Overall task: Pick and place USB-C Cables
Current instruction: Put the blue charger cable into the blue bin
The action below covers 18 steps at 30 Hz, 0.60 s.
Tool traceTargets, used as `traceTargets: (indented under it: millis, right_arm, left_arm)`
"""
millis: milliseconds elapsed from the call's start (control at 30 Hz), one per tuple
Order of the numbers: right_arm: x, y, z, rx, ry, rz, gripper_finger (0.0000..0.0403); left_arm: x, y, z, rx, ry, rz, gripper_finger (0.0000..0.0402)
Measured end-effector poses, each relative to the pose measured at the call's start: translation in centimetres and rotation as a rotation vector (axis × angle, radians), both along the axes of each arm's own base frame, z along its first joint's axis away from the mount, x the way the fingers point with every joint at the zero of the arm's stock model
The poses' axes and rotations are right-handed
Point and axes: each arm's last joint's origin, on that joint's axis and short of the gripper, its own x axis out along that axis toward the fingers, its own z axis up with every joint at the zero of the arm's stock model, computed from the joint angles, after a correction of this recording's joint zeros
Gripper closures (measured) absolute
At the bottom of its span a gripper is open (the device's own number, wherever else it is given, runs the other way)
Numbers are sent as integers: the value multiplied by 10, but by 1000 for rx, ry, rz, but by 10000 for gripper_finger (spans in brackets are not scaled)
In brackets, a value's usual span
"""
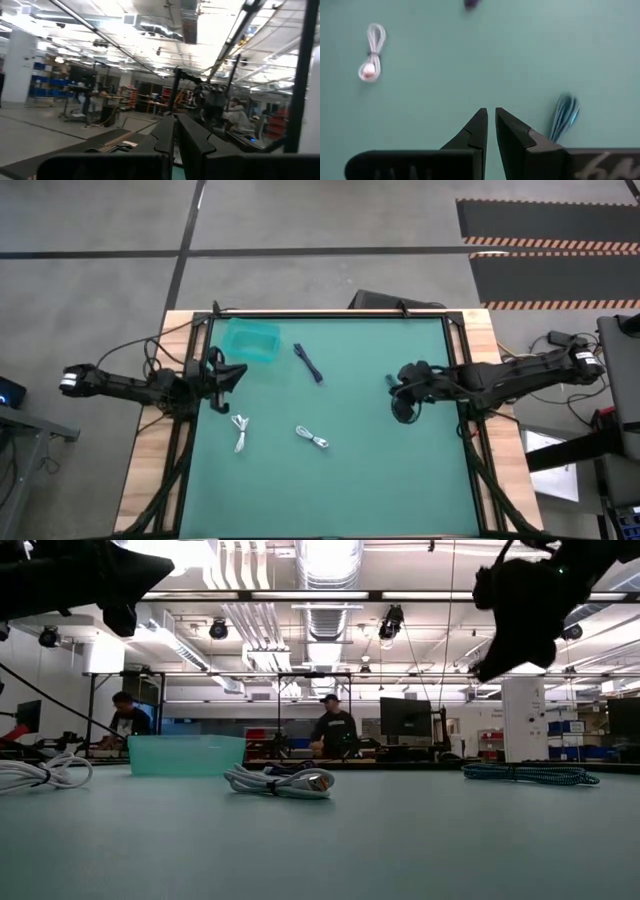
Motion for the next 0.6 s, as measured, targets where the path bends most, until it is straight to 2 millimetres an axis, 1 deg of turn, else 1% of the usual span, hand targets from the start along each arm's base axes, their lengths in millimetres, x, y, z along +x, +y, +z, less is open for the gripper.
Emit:
traceTargets:
  millis: [200, 400, 600]
  right_arm:
    - [-3, -6, -10, 124, 112, -53, 376]
    - [-8, -25, -25, 160, 274, -230, 376]
    - [-2, -41, -43, 158, 396, -278, 376]
  left_arm:
    - [0, 0, 0, 2, 0, 3, 396]
    - [0, 0, 0, 6, 4, 5, 396]
    - [0, 0, 0, 6, 4, 5, 396]
